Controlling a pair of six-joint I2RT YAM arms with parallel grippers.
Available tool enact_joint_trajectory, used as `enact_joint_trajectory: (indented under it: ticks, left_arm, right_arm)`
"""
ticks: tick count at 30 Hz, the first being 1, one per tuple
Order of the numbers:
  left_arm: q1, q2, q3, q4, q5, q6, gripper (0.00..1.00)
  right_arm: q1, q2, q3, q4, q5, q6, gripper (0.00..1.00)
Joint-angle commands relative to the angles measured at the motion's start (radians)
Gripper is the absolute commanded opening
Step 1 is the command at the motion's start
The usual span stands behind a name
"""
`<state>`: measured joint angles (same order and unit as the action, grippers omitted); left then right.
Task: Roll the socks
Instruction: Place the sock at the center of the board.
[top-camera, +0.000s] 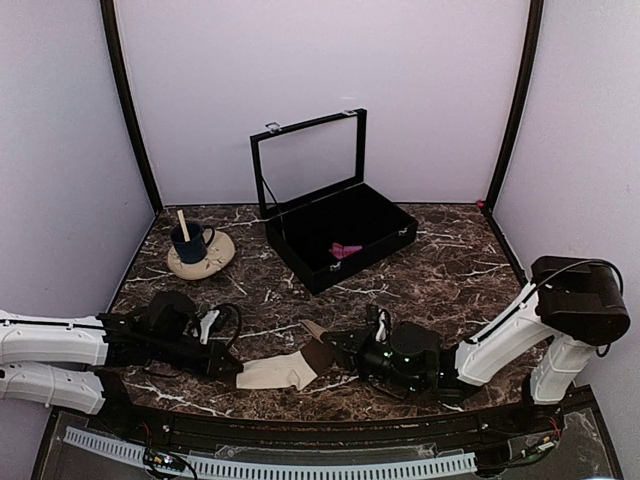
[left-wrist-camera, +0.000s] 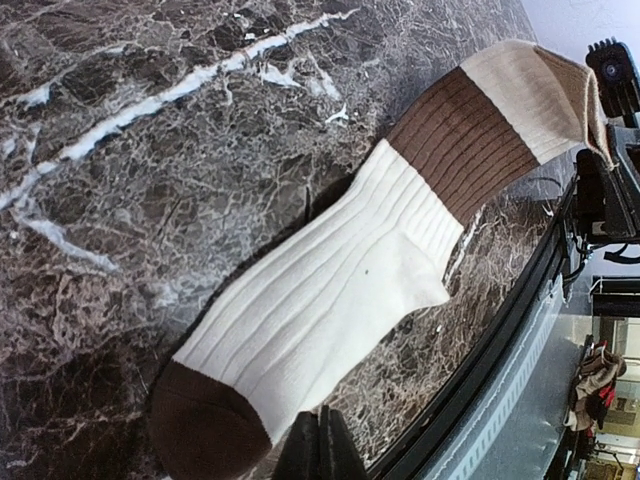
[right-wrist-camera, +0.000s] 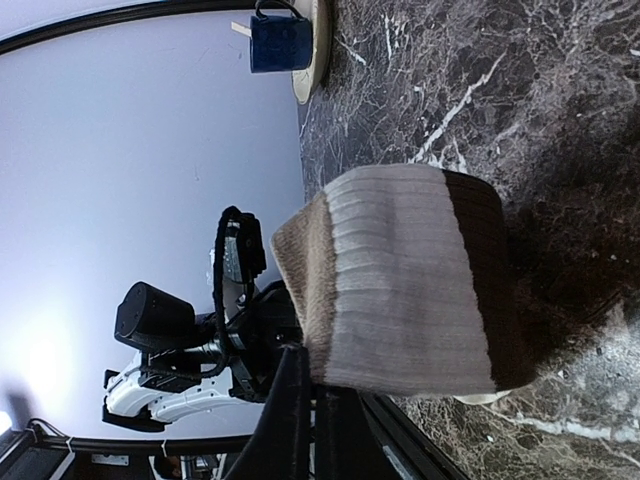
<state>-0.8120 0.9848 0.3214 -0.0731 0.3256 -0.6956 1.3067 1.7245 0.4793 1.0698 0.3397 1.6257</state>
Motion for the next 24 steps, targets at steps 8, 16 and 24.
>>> enact_joint_trajectory:
  ticks: [8, 16, 24]
  left_arm:
    - [-0.01, 0.053, -0.017, 0.038, 0.058, 0.047, 0.02]
    - [-0.011, 0.103, -0.042, 0.06, 0.048, 0.047, 0.01]
    - [-0.012, 0.1, -0.057, 0.077, 0.039, 0.014, 0.01]
  right_arm:
    - [-0.04, -0.035, 0.167, -0.213, -0.054, -0.124, 0.0]
    - [-0.027, 0.072, 0.397, -0.365, -0.174, -0.182, 0.0]
    - [0.017, 0.208, 0.544, -0.438, -0.24, -0.161, 0.0]
